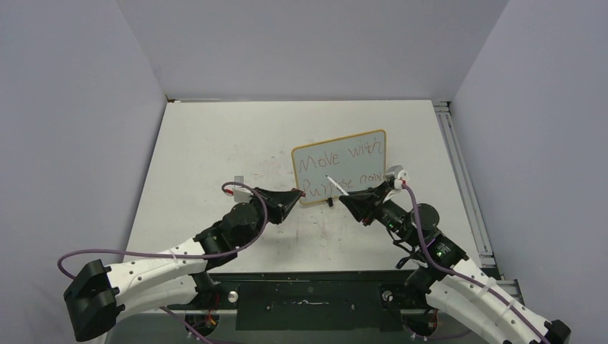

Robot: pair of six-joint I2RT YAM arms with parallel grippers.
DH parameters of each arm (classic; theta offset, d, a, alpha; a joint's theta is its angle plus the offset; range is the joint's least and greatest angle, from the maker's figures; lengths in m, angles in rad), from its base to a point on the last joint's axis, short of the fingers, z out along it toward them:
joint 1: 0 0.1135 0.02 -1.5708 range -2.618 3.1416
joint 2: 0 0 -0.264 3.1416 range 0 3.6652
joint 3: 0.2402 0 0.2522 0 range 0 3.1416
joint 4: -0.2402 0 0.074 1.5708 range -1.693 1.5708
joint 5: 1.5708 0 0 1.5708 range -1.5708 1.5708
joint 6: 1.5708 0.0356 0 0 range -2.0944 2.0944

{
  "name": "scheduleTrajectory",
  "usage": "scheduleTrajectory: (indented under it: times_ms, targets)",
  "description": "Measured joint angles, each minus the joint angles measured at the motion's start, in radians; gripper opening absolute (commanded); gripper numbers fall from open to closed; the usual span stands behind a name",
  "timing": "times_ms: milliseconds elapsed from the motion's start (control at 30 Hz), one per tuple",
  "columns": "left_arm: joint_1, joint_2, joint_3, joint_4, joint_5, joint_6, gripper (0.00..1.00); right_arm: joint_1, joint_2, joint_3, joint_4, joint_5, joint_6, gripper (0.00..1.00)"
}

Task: Write a sentence on the whiteboard
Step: Close the pen cap.

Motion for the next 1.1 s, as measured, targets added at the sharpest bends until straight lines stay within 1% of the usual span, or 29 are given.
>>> scheduleTrajectory:
  times_ms: [167,267,633,1100]
  targets:
    - [0.014,0.003,0.000,0.050,0.053,0.018,0.00,0.111,0.098,0.000,0.022,-0.002,-0.018,0.05]
    - [0.019,0.002,0.000,0.065,0.072,0.022,0.00,0.145,0.144,0.000,0.020,-0.002,-0.028,0.05]
    - [0.027,-0.032,0.000,0.070,0.083,0.024,0.00,0.152,0.151,0.000,0.023,-0.002,-0.040,0.05]
    - [0.027,-0.018,0.000,0.084,0.098,0.020,0.00,0.157,0.145,0.000,0.025,-0.009,-0.041,0.05]
